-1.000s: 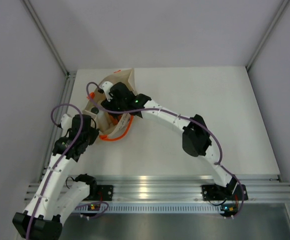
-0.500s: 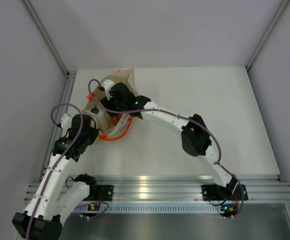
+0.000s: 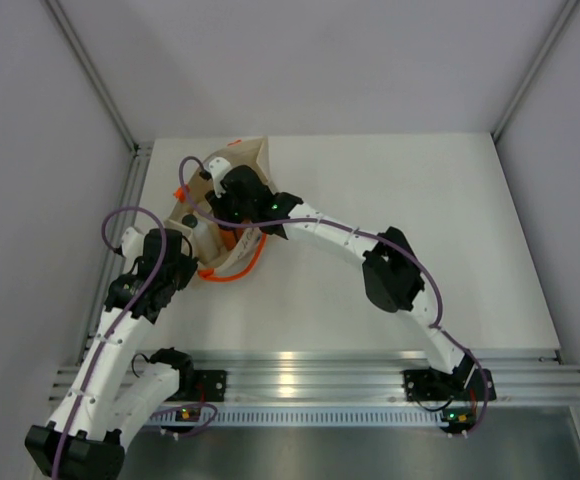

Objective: Take the personal care products out of the canvas bag

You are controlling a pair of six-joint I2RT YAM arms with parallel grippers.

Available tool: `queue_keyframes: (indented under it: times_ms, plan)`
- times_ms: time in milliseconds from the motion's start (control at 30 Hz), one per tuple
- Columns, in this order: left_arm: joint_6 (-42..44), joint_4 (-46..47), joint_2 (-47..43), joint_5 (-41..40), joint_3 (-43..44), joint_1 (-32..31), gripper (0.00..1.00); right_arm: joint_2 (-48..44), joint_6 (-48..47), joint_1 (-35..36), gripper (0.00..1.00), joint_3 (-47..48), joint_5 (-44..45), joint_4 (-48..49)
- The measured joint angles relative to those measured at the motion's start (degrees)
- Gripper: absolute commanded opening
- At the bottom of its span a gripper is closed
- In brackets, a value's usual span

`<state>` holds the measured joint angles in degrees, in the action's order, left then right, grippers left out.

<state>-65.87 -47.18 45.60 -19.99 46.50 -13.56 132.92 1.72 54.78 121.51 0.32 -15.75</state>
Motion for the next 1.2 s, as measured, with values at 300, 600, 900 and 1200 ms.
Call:
queue_keyframes:
  times_ms: [300,600,900,1200]
  plan:
    - [-0.02,0.0,-0.11,-0.04,0.0,0.0,0.0,-1.6,-0.02,0.02,0.0,-0.79,1.36,-1.2]
    - [-0.02,0.0,-0.11,-0.24,0.02,0.0,0.0,-6.75,-0.31,0.24,0.0,-0.76,2.25,-2.4]
    - [-0.02,-0.24,-0.11,-0.44,0.22,0.0,0.0,-13.55,-2.69,1.38,0.0,-0.76,2.89,-3.04]
    - [-0.04,-0.31,-0.09,-0.44,0.22,0.02,0.0,-21.9,-3.26,2.69,0.0,-0.74,2.84,-4.07]
